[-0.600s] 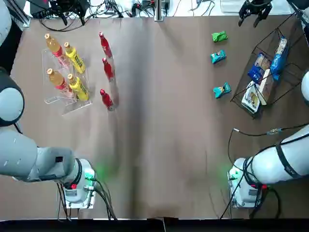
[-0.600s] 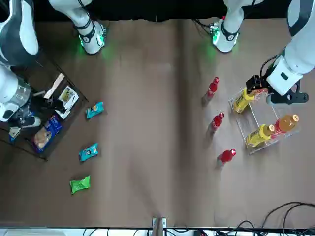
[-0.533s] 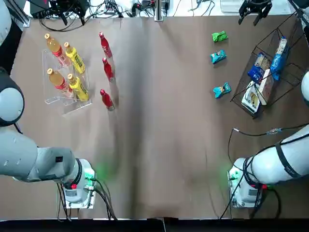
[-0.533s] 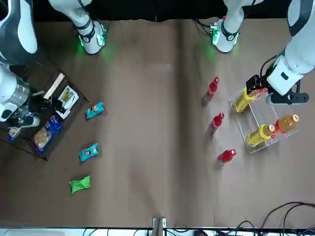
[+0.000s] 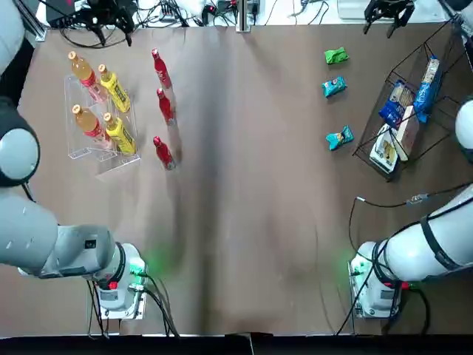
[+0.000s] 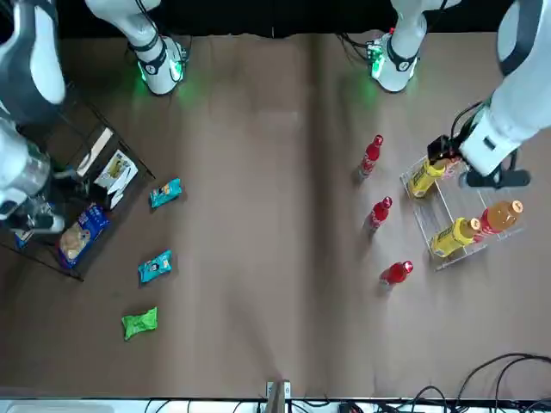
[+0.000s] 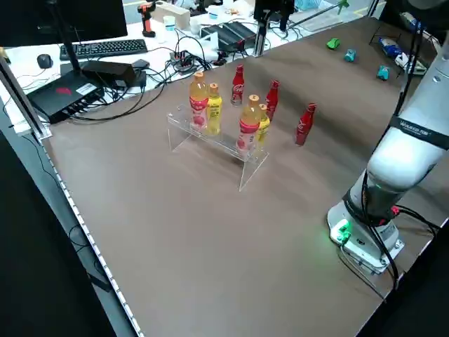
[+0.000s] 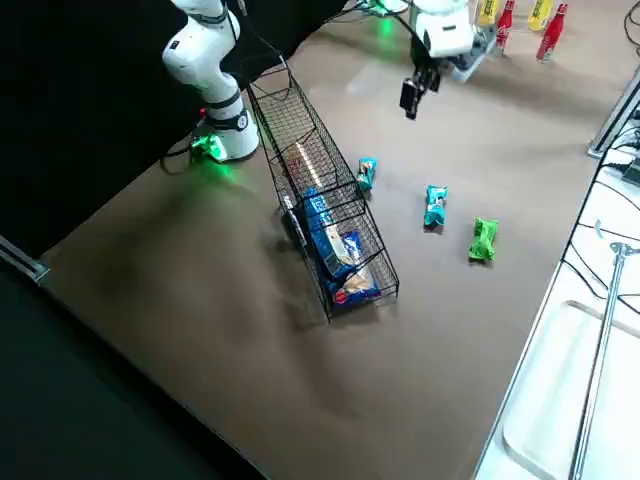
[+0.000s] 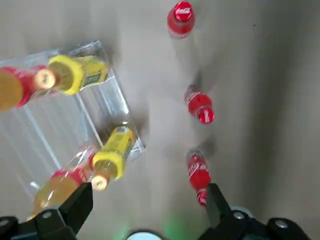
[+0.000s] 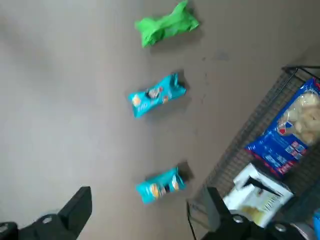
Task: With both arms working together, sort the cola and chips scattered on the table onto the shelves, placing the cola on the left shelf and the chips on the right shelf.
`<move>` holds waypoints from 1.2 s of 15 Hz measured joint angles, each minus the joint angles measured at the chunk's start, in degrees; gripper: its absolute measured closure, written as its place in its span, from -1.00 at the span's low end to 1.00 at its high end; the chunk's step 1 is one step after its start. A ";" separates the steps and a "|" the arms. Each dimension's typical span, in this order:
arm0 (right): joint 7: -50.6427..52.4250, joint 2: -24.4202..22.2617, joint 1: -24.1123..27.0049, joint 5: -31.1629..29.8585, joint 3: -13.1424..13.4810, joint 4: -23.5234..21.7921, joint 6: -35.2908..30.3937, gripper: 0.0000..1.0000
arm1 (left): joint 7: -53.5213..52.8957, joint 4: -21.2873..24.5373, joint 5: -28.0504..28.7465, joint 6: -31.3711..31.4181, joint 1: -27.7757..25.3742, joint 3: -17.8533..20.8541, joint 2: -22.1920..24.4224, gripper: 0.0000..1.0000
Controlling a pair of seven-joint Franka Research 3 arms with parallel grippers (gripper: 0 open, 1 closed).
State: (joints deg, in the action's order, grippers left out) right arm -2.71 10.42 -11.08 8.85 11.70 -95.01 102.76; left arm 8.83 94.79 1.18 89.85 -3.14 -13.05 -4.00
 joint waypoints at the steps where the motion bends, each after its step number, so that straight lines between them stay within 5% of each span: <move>1: -3.38 1.66 -0.05 0.00 -0.07 0.04 3.08 -1.00 | 0.02 0.02 0.04 2.25 0.42 -0.03 -1.79 -1.00; 8: -31.97 14.58 -0.50 0.00 -0.33 0.31 25.87 -1.00 | 1.69 0.01 3.09 20.77 0.89 -0.06 -13.00 -1.00; 12: -44.25 21.56 -0.55 0.00 -0.33 0.73 35.06 -0.93 | 6.47 0.03 4.72 38.33 2.19 -0.08 -21.63 -1.00; 14: -48.72 24.26 -0.75 0.00 -0.35 1.12 39.61 -0.62 | 8.09 -0.07 6.76 40.68 2.55 -0.08 -24.39 -1.00; 18: -54.22 32.25 -0.84 0.00 -0.33 6.10 45.03 -0.60 | 8.53 -0.18 8.27 43.26 2.48 0.05 -26.73 -0.99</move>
State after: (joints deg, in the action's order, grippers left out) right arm -56.93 42.68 -11.92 8.85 11.37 -88.91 147.79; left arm 17.36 94.61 9.45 133.10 -0.66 -13.01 -30.72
